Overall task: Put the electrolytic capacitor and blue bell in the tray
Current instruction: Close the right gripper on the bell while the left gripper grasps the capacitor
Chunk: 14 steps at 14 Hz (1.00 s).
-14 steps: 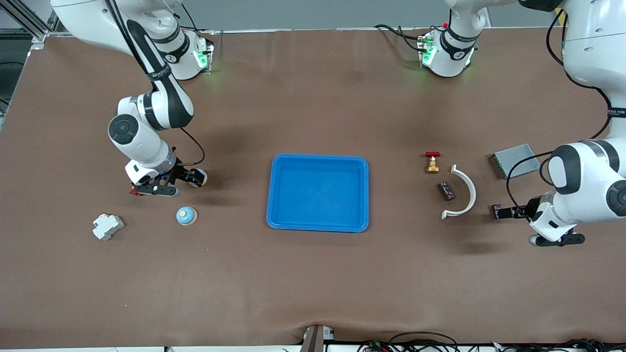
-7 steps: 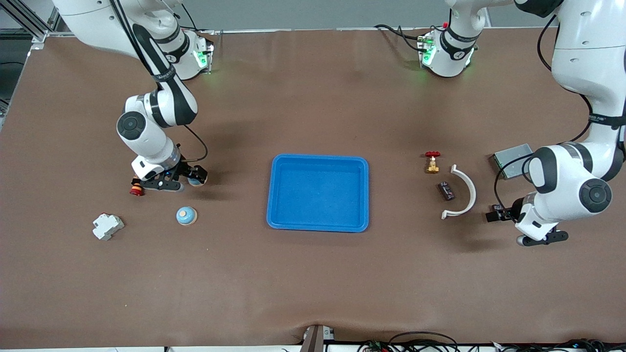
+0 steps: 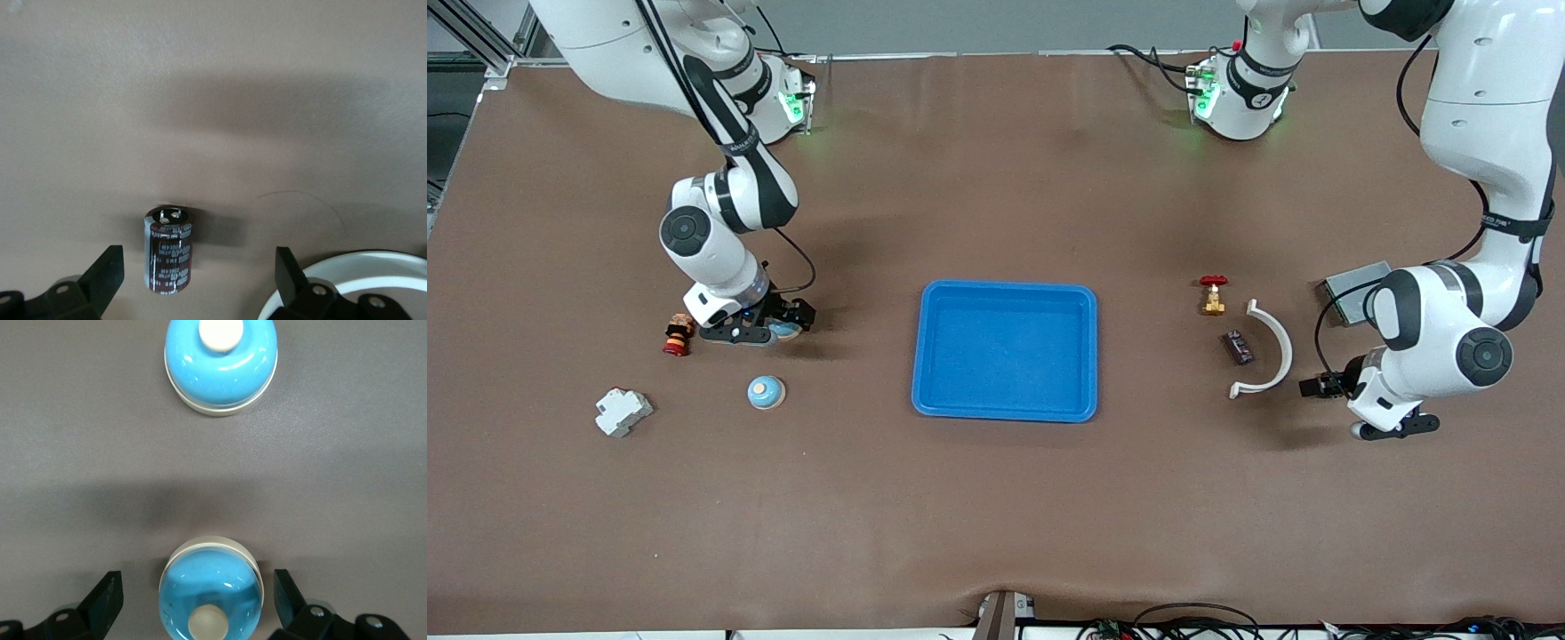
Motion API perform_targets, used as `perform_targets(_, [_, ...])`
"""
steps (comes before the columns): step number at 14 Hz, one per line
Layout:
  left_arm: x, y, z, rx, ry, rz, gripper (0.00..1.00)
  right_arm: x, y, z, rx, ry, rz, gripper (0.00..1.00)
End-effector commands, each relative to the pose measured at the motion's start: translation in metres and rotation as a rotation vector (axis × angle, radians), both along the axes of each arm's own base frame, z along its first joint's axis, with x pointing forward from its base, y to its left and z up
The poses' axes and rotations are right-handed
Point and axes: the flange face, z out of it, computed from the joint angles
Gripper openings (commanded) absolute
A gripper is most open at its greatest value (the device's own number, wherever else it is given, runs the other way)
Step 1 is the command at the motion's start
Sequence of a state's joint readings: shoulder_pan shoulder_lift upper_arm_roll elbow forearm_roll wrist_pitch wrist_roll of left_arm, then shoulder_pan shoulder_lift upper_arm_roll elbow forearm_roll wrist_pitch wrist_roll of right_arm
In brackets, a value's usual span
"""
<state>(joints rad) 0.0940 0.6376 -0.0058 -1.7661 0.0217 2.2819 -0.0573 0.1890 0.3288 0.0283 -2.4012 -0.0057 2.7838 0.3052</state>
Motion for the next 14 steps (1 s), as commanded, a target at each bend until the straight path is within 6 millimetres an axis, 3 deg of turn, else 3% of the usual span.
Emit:
perform_targets(1, [-0.0019, 0.0056, -0.0044, 0.015, -0.005, -0.022, 1.0, -0.0046, 0.0006, -0.0034, -0.006, -0.006, 0.0, 1.0])
perform_targets(5, [-0.0026, 0.0065, -0.0087, 0.015, 0.001, -0.021, 1.0, -0.0068, 0.0002, -0.0059, -0.004, -0.01, 0.0, 1.0])
perform_targets(9, [-0.002, 0.0065, -0.0081, 0.015, -0.001, -0.009, 0.53, -0.0073, 0.0001, -0.0084, -0.003, -0.013, 0.0, 1.0])
perform_targets(14, [-0.0006, 0.0057, -0.006, 0.017, -0.005, 0.0, 0.14, -0.0085, -0.0001, -0.0121, -0.004, -0.01, 0.0, 1.0])
